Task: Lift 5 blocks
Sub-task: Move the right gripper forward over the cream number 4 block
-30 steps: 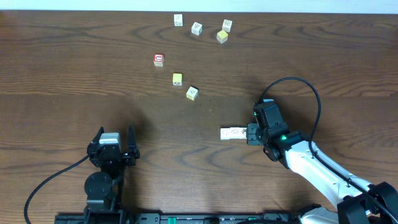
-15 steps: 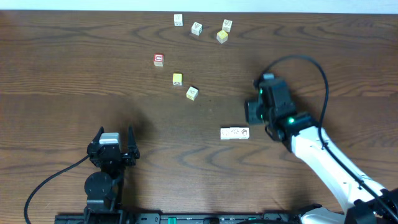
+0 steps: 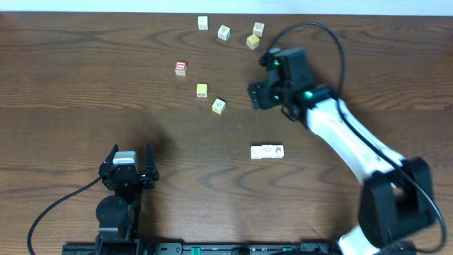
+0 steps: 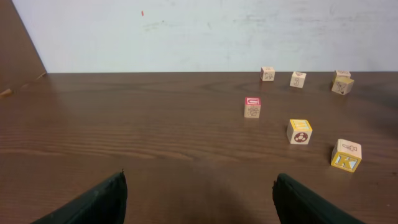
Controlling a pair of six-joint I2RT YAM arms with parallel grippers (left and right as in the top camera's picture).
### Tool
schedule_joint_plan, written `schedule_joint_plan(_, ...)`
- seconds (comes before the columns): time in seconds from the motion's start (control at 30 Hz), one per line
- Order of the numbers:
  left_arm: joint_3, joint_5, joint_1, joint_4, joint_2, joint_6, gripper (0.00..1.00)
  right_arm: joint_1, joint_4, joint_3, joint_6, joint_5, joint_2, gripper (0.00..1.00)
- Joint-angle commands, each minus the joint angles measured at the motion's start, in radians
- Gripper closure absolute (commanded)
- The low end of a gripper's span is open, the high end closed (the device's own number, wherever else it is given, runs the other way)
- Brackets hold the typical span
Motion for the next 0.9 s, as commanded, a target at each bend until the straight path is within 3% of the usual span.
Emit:
schedule_joint_plan(0.0,-0.020,-0.011,-0.004,-0.037,-0.002,-0.008,0.24,0.059,-0.018,0.112,-0.075,-0.034,0.080,0.18)
schedule_joint_plan(0.17,-0.020,-0.011,-0.004,-0.037,-0.002,-0.008,0.25,0.126,-0.067,0.223,-0.130,-0.016,0.182,0.17)
schedule_joint_plan(0.4,-0.020,-0.011,-0.004,-0.037,-0.002,-0.008,0.25,0.152,-0.087,0.251,-0.163,-0.035,0.285,0.27)
schedule_joint_plan(0.87,-0.020,-0.011,-0.004,-0.037,-0.002,-0.008,0.25,0.154,-0.135,0.251,-0.336,-0.083,0.337,0.22)
